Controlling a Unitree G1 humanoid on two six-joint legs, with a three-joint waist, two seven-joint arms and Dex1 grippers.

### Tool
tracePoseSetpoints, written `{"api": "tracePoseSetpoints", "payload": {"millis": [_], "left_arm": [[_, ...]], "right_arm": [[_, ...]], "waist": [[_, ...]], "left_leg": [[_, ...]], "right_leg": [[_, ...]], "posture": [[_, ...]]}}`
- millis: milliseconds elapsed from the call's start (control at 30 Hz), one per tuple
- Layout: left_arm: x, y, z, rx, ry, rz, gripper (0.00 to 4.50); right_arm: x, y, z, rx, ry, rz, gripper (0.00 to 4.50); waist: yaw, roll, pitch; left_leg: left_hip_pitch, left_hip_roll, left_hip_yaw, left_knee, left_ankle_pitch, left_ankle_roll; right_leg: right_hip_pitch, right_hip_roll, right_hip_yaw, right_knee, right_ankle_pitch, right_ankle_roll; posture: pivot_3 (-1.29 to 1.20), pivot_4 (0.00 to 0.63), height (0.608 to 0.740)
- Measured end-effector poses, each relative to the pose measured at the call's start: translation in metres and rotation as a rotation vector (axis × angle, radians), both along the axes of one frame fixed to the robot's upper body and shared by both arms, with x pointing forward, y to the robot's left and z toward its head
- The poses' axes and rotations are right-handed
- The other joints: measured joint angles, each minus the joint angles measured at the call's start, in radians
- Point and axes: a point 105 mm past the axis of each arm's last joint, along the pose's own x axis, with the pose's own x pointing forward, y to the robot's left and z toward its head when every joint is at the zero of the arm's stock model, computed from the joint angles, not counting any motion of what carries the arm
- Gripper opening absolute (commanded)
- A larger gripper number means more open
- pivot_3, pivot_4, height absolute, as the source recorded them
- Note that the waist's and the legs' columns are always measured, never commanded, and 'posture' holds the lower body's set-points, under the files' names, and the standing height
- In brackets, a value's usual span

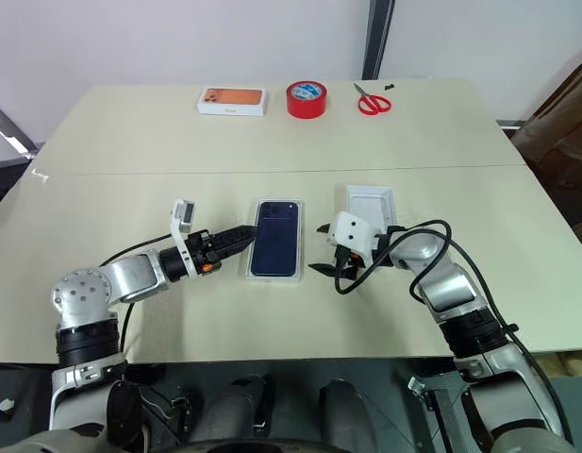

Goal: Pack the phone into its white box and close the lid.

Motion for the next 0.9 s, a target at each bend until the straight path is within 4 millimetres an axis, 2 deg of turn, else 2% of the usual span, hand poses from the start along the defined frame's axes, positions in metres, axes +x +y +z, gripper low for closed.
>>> {"api": "tracePoseSetpoints", "payload": {"millis": [133,167,200,233,267,333,400,433,467,500,633,800,900], "left_arm": [[-0.003,0.006,-0.002,0.051,-0.007,0.004,3.28],[-0.002,0.009,-0.003,0.063,-0.011,0.016,3.05],[0.0,0.012,-0.003,0.075,-0.017,0.032,2.78],[0.003,0.018,-0.002,0.093,-0.029,0.057,2.56],[0.008,0.026,-0.003,0.133,-0.044,0.097,2.1],[0.019,0.042,-0.001,0.201,-0.082,0.177,1.17],[0.027,0.047,0.0,0.242,-0.116,0.214,0.2],[0.03,0.047,-0.001,0.274,-0.136,0.218,0.0],[0.032,0.045,-0.004,0.302,-0.148,0.214,0.0],[0.034,0.041,-0.007,0.335,-0.158,0.202,0.0],[0.037,0.023,-0.036,0.502,-0.17,0.141,0.0],[0.043,0.004,-0.038,0.501,-0.208,0.111,0.0],[0.051,-0.012,-0.037,0.486,-0.213,0.098,0.0]], "right_arm": [[0.002,-0.002,-0.003,-0.007,0.003,-0.008,4.01],[0.002,-0.002,-0.004,-0.007,0.004,-0.012,4.01],[0.003,-0.002,-0.004,-0.004,0.004,-0.016,3.75],[0.004,-0.001,-0.004,0.005,0.003,-0.022,3.47],[0.005,0.0,-0.003,0.014,-0.001,-0.031,3.14],[0.009,0.0,-0.003,0.016,-0.016,-0.051,2.22],[0.015,-0.003,-0.003,0.003,-0.04,-0.087,1.23],[0.017,-0.002,-0.002,0.005,-0.055,-0.097,0.68],[0.019,0.001,-0.001,0.011,-0.069,-0.102,0.22],[0.02,0.004,-0.001,0.014,-0.079,-0.102,0.1],[0.022,0.014,-0.012,-0.022,-0.088,-0.11,0.1],[0.024,0.024,-0.014,-0.02,-0.095,-0.113,0.1],[0.034,0.014,-0.013,-0.044,-0.1,-0.154,0.1]], "waist": [[-0.001,0.0,0.0],[0.0,0.0,0.0],[0.0,0.0,0.0],[0.0,0.0,0.0],[-0.001,0.0,0.0],[0.0,0.0,0.0],[0.002,0.0,0.0],[0.003,0.0,0.0],[0.003,0.0,0.0],[0.003,0.0,0.0],[0.0,0.0,0.0],[0.002,0.0,0.0],[0.007,0.0,0.0]], "left_leg": [[0.0,0.0,0.0,0.0,0.0,0.0],[0.0,0.0,0.0,0.0,0.0,0.0],[0.0,0.0,0.0,0.0,0.0,0.0],[0.0,0.0,0.0,0.0,0.0,0.0],[0.0,0.0,0.0,0.0,0.0,0.0],[0.0,0.0,0.0,-0.001,0.0,0.0],[0.0,0.0,0.001,-0.001,0.0,0.0],[0.0,0.0,0.001,-0.001,0.0,0.0],[0.0,0.0,0.001,-0.001,0.0,0.0],[0.0,0.0,0.001,-0.001,0.0,0.0],[0.0,0.0,0.001,-0.001,0.0,0.0],[0.0,0.0,0.001,0.0,0.0,0.0],[0.0,-0.001,0.0,0.0,0.0,0.0]], "right_leg": [[0.0,0.0,0.0,0.0,0.0,0.0],[0.0,0.0,0.0,0.0,0.0,0.0],[0.0,0.0,0.0,0.0,0.0,0.0],[0.0,0.0,0.0,0.0,0.0,0.0],[0.0,0.0,0.0,0.0,0.0,0.0],[-0.001,0.0,0.0,0.0,0.0,0.0],[0.0,0.0,0.0,0.0,0.0,0.0],[0.0,0.0,0.0,0.0,0.0,0.0],[0.0,0.0,0.0,0.0,0.0,0.0],[0.0,0.0,0.0,0.0,0.0,0.0],[-0.001,0.0,0.0,0.0,0.0,0.0],[0.0,0.0,0.0,0.0,0.0,0.0],[0.0,0.0,0.0,0.0,0.0,0.0]], "posture": [[0.0,0.15,0.734],[0.0,0.15,0.734],[0.0,0.15,0.734],[0.0,0.15,0.734],[0.0,0.15,0.734],[0.0,0.15,0.734],[0.0,0.15,0.734],[0.0,0.15,0.734],[0.0,0.15,0.734],[0.0,0.15,0.734],[0.0,0.15,0.734],[0.0,0.15,0.734],[0.0,0.15,0.734]]}}
